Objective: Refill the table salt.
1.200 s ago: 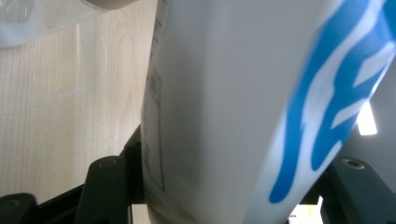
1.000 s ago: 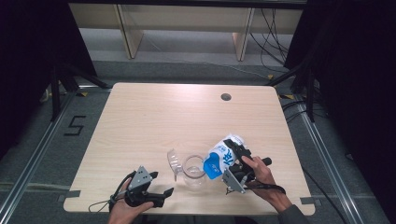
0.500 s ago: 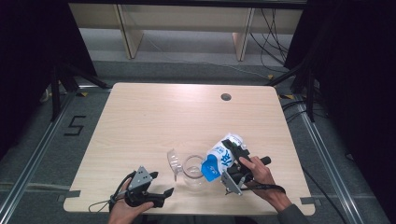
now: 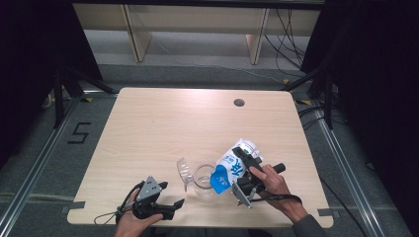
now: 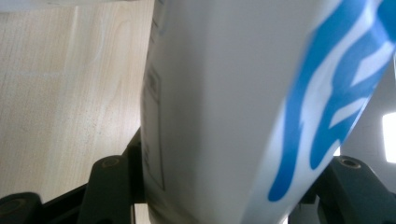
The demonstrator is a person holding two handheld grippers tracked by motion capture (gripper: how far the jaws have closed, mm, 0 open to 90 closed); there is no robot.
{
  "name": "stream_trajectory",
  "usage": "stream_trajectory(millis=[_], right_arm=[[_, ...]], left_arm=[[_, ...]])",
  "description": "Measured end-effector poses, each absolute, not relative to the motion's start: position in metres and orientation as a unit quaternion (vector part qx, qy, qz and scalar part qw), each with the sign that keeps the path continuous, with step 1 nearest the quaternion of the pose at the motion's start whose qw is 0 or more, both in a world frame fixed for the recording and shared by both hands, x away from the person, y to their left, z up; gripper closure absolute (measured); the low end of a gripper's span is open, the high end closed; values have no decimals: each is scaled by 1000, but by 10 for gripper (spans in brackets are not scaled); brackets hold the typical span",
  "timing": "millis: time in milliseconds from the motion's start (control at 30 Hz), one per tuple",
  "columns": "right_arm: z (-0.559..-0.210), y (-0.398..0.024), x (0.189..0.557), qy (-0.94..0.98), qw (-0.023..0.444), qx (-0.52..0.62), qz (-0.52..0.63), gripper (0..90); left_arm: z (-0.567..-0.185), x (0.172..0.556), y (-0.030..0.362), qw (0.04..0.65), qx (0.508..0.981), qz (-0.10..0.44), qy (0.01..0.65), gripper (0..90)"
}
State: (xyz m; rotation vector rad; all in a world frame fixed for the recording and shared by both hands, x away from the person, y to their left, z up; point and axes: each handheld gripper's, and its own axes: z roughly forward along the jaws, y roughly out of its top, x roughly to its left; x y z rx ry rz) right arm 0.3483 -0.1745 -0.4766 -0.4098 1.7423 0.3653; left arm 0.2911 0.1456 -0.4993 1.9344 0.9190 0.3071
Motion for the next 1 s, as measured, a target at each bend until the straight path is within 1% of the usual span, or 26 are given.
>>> stream_trajectory(millis=[200,267,467,833,967,1000], right_arm=[[-479,-174,348,754,614,-175,154,430],[-481,-175,346,763,610,-151,154,430],[-475,-174,349,745,624,-191,139,432],[-473,-174,349,740,631,-193,130,435],[-476,-177,348,755,622,-158,135,435],[-474,-176,349,748,628,-174,127,435]], left_arm=[[-499,291,146,467,791,130,373,162],[-499,291,146,467,792,130,372,162],[-499,291,146,467,791,130,374,162],[-499,291,147,466,793,130,371,162],[-500,291,146,473,786,123,378,162],[-499,291,146,469,789,124,377,162]])
